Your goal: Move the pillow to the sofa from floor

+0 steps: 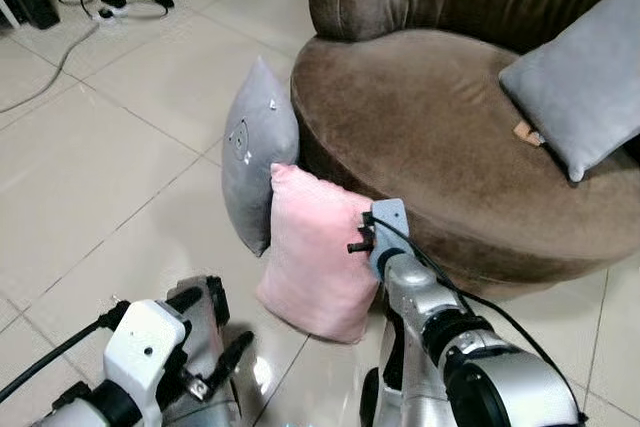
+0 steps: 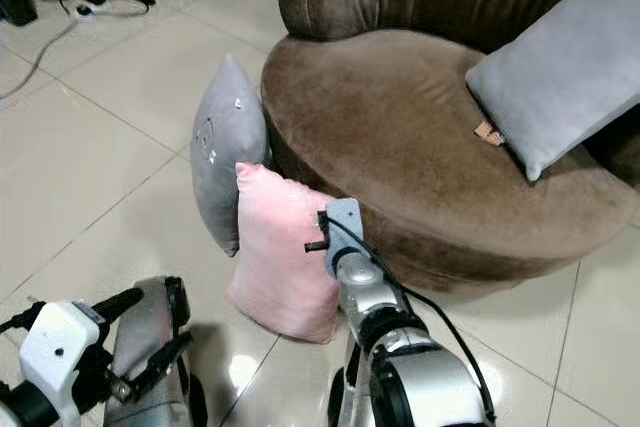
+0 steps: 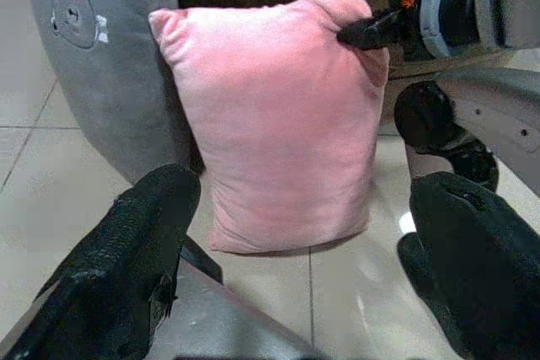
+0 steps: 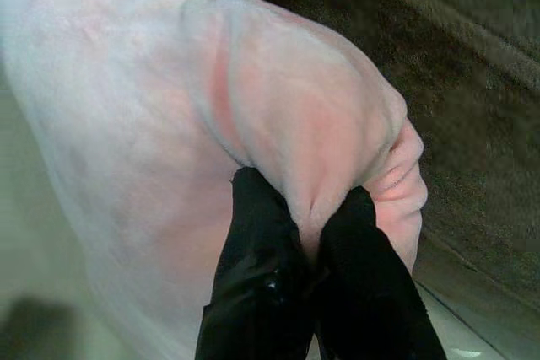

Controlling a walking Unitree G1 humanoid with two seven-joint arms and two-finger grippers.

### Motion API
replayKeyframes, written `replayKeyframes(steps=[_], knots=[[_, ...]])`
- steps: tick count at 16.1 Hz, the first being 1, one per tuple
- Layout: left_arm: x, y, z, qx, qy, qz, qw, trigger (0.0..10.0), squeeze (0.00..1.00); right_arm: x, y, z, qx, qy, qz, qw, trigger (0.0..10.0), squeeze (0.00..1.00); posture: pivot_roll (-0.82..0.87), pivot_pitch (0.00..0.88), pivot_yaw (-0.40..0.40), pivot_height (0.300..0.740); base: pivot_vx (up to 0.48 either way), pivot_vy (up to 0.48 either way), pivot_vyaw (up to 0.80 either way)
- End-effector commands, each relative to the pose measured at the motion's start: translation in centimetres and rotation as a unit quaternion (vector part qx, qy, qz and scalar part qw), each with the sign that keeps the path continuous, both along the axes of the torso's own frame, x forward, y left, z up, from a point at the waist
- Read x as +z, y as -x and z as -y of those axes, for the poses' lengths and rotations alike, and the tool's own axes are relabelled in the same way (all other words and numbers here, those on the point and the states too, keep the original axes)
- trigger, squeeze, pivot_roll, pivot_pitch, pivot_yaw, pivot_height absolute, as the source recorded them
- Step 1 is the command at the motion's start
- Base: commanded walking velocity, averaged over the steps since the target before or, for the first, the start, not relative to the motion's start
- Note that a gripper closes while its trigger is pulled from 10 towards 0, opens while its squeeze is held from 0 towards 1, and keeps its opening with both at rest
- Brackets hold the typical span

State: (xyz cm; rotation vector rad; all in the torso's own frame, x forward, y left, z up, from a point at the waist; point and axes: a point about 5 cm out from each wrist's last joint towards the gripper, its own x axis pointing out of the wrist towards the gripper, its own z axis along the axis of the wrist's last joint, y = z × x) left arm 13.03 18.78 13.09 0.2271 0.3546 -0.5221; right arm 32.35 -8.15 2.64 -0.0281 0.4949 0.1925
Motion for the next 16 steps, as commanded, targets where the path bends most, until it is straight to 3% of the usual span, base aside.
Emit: replayKeyframes(steps=[1, 2, 5, 8, 11, 13, 14, 15, 16], knots=[[-0.5, -0.3, -0.1, -0.006, -0.007, 0.0, 1.0, 10.0, 0.0, -0.2, 0.2, -0.1, -0.006, -0.017, -0.002, 1.0, 0.0, 0.0, 0.07, 0.004, -0.062, 0.452, 0.0, 0.0, 0.0], [-0.5, -0.4, -0.2, -0.005, -0.008, 0.002, 1.0, 10.0, 0.0, -0.1, 0.2, -0.1, -0.006, -0.021, -0.001, 1.0, 0.0, 0.0, 0.07, 0.004, -0.062, 0.452, 0.0, 0.0, 0.0], [-1.9, -2.8, -1.1, 0.048, -0.011, 0.0, 0.999, 10.0, 0.0, 0.8, -0.3, -0.5, 0.028, -0.059, 0.028, 0.997, 0.0, 0.0, 0.05, 0.0, -0.062, 0.452, 0.0, 0.0, 0.0], [-1.8, -4.9, -0.5, 0.068, 0.006, 0.039, 0.997, 10.0, 0.0, 2.1, -0.6, 1.3, 0.058, -0.073, 0.083, 0.992, 0.0, 0.0, 0.03, 0.0, -0.059, 0.452, 0.0, 0.0, 0.0], [-0.9, -6.9, 0.4, 0.086, 0.015, 0.095, 0.992, 10.0, 0.0, 4.5, 0.5, 3.1, 0.12, -0.112, 0.138, 0.977, 0.0, 0.0, 0.04, 0.0, -0.073, 0.452, 0.0, 0.0, 0.0], [-0.7, -7.8, 0.0, 0.115, 0.009, 0.114, 0.987, 10.0, 0.0, 6.5, 1.5, 5.4, 0.152, -0.147, 0.167, 0.963, 0.0, 0.0, 0.02, 0.0, -0.066, 0.452, 0.0, 0.0, 0.0], [-0.7, -8.1, -0.4, 0.13, 0.005, 0.119, 0.984, 10.0, 0.0, 8.0, 1.4, 6.9, 0.141, -0.165, 0.191, 0.957, 0.0, 0.0, 0.01, 0.0, -0.055, 0.452, 0.0, 0.0, 0.0], [-0.7, -8.2, -0.5, 0.134, 0.004, 0.122, 0.983, 10.0, 0.0, 8.6, 1.4, 7.4, 0.135, -0.172, 0.199, 0.955, 0.0, 0.0, 0.01, 0.0, -0.052, 0.452, 0.0, 0.0, 0.0], [-0.7, -8.7, -0.7, 0.141, 0.003, 0.129, 0.982, 10.0, 0.0, 11.7, 1.0, 9.1, 0.103, -0.223, 0.243, 0.938, 0.0, 0.0, -0.01, 0.0, -0.033, 0.452, 0.0, 0.0, 0.0]])
